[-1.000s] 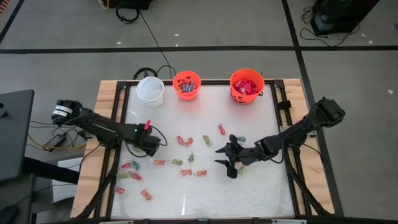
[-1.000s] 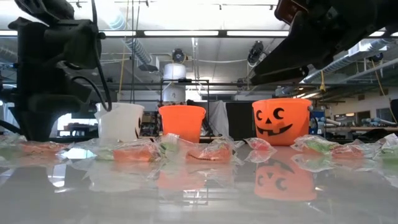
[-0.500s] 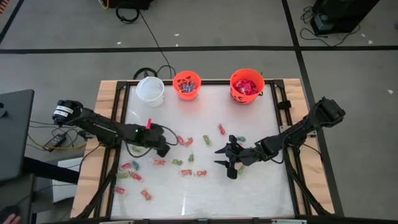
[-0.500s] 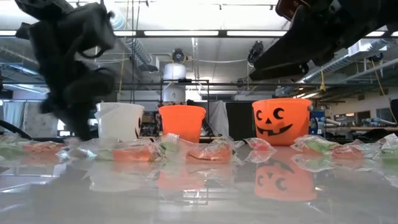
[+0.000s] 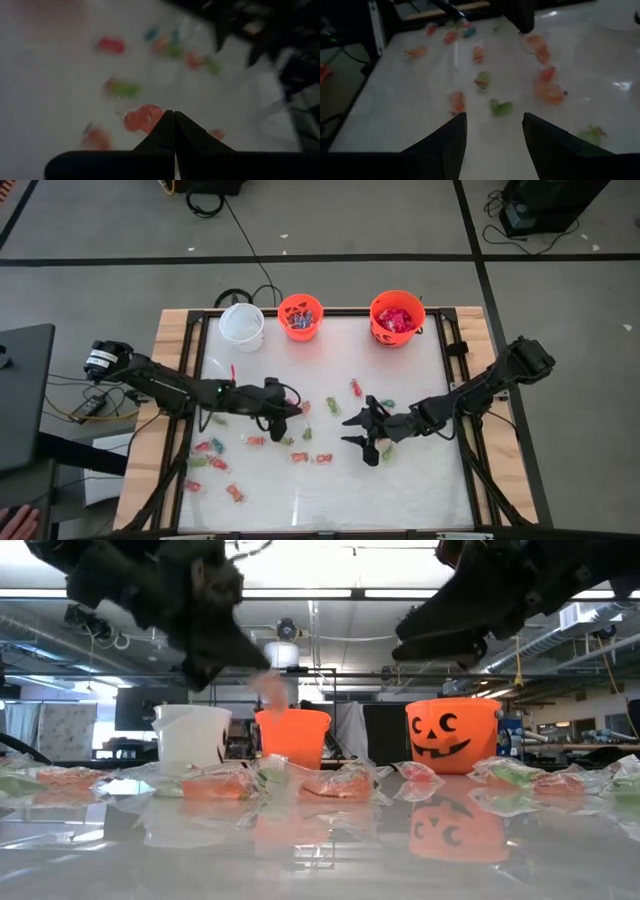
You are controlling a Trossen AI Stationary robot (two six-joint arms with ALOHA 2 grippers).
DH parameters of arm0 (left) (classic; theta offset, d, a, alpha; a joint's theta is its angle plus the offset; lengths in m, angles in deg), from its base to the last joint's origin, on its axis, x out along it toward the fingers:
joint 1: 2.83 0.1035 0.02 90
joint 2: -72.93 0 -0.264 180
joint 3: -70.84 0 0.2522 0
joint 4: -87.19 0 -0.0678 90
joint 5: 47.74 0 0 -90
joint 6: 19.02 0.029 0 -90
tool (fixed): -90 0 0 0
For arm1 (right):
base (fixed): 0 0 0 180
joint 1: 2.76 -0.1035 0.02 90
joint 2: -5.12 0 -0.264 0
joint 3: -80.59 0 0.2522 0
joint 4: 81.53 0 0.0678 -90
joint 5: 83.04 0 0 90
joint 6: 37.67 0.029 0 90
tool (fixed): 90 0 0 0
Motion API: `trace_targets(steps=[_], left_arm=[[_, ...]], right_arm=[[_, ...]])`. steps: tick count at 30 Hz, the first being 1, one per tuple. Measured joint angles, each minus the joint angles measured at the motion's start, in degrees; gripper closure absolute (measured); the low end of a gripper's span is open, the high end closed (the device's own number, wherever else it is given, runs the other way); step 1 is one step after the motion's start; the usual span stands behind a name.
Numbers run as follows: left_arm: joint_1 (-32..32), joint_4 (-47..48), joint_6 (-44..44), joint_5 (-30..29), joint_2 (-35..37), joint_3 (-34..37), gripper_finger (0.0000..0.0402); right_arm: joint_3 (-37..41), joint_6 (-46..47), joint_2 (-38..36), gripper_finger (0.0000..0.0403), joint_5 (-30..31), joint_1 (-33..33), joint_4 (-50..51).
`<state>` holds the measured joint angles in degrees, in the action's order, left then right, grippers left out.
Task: Sort candy by brand, put in halloween buckets
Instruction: Put the orange gummy into the white bucket
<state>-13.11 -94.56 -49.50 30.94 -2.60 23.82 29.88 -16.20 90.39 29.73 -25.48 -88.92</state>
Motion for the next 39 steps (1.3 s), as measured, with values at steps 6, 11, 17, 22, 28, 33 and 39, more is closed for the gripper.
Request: trace_targets(steps=[6,11,17,22,28,33,39], left_arm=[[0.00,-9.01,8.20,1.54,-0.62,0.00,0.0400],[0.00,-14.28,12.01,1.56,-4.52,-0.04,0.0400],[0.01,-21.99,16.20,2.32,-7.41,-0.04,0.0399],[-0.18,-22.88,16.57,5.33,-7.41,-0.04,0.0399],[-0.33,-22.64,18.19,5.88,-7.41,-0.04,0.0398],[-0.33,-21.43,19.95,2.21,-7.39,-0.04,0.0398],[-0.33,-18.13,22.56,1.93,-7.39,-0.04,0.0397]], right_arm=[[-0.02,-3.25,-0.02,0.0198,0.08,3.81,-2.68],[-0.47,-10.05,-0.02,0.0198,-0.69,5.74,-7.10],[-1.80,-15.37,-0.04,0.0194,-6.95,9.04,-7.87],[-1.81,-22.55,-0.04,0.0184,-9.16,9.87,-8.02],[-3.96,-27.59,1.74,0.0180,-12.70,11.32,-8.61],[-6.32,-29.55,5.04,0.0180,-13.69,11.31,-4.87],[-6.45,-31.53,7.98,0.0192,-19.34,12.65,-7.59]])
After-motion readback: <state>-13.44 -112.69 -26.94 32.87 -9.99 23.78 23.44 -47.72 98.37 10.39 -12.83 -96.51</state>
